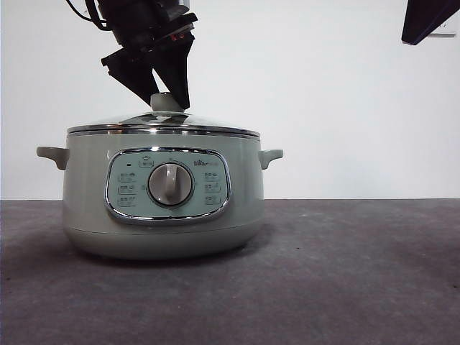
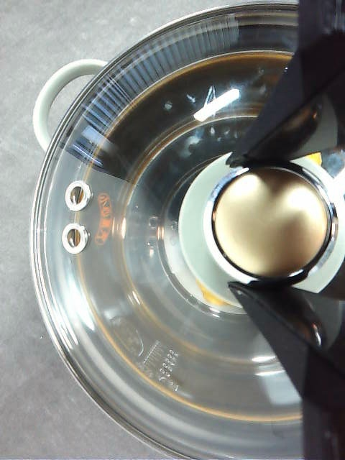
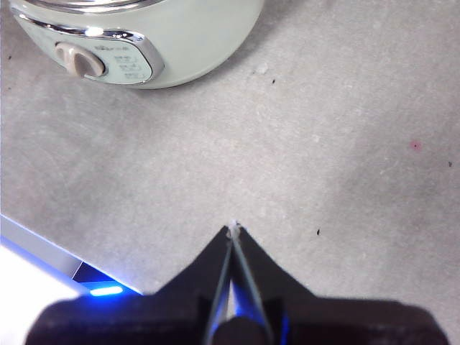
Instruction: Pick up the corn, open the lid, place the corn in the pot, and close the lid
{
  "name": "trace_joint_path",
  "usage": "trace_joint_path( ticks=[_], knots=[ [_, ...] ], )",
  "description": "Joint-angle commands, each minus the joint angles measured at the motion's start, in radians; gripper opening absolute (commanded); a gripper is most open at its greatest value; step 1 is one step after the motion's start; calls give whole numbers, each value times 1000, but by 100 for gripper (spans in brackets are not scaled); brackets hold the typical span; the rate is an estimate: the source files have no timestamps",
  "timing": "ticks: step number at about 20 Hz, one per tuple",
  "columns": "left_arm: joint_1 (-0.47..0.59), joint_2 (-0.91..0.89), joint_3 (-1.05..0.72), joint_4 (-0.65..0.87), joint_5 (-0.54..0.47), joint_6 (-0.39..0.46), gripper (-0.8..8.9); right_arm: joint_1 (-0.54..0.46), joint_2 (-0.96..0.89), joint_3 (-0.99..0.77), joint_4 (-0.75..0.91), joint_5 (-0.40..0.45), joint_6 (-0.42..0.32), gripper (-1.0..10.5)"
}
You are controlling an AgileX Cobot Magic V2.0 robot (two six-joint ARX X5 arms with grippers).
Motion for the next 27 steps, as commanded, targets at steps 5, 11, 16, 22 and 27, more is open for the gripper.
trace_joint_path(
  ticks=[5,11,16,22,27],
  knots=[
    [3,6,-8,20,-3,-17,607,1,0,-9,6,1,-15,-16],
    [3,-131,-8,-4,-3,-21,606,1,0,-9,6,1,-16,-16],
    [3,-288,-8,-157,-3,-55,420,1,0,-9,5,66,-14,-16],
    [3,-457,-8,-310,-3,-56,-5,1,0,-9,6,66,-13,-16],
    [3,-546,-8,-314,-2,-165,-4,1,0,-9,6,66,-13,-16]
  ],
)
